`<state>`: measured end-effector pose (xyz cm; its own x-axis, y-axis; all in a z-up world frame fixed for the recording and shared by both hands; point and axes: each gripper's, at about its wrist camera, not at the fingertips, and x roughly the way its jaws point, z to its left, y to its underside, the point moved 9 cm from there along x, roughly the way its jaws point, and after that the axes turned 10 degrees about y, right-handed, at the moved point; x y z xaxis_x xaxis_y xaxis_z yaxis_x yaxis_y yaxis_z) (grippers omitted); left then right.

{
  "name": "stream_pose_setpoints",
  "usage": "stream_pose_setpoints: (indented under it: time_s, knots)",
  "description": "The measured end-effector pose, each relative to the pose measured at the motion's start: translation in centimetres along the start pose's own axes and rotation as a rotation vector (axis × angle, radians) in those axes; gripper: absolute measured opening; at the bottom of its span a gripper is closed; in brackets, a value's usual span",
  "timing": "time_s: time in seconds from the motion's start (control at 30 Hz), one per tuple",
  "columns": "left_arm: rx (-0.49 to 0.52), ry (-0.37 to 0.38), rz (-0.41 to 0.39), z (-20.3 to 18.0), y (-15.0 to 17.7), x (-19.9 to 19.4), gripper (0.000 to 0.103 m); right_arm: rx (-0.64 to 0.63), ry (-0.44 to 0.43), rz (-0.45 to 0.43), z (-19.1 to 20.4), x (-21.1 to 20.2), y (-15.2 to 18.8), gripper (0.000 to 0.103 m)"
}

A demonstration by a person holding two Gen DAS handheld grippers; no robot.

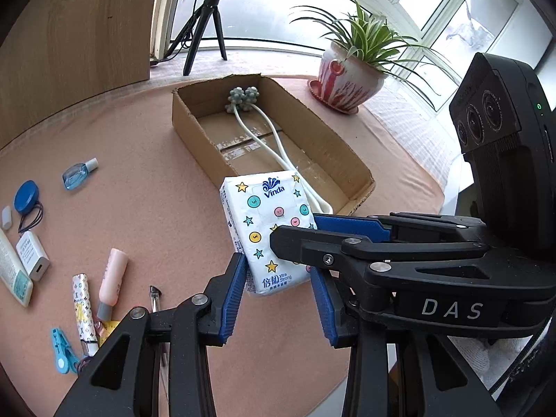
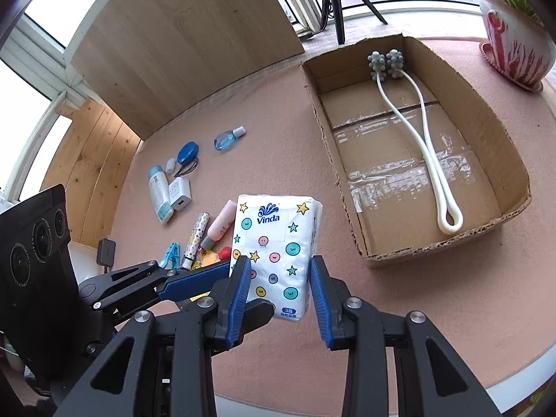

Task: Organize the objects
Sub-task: 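Lower the tissue pack into the box beside the roller and open the right gripper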

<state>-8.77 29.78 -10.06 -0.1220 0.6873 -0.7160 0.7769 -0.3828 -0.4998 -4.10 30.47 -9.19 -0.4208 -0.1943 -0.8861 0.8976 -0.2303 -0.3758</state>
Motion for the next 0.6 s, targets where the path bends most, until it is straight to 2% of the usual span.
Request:
stream_pose_setpoints:
  time_s: [0.13, 0.3, 0.6]
  knots:
    - [0.01, 0.005, -0.019, -1.1, -2.4, 1.6, 0.04, 0.005, 0.034, -0.047, -2.1, -1.1, -2.6, 0.032]
    - [0.027, -0.006, -0.026, -2.1, -4.6, 3.9, 0.04, 0.034, 0.047, -0.066, -4.8, -1.4, -4.9, 0.032]
    - [0.012, -0.023, -0.02, -2.2, -5.9, 6.7, 0.04, 0.051, 0.053, -0.068, -7.6, -0.5, -6.6, 0.032]
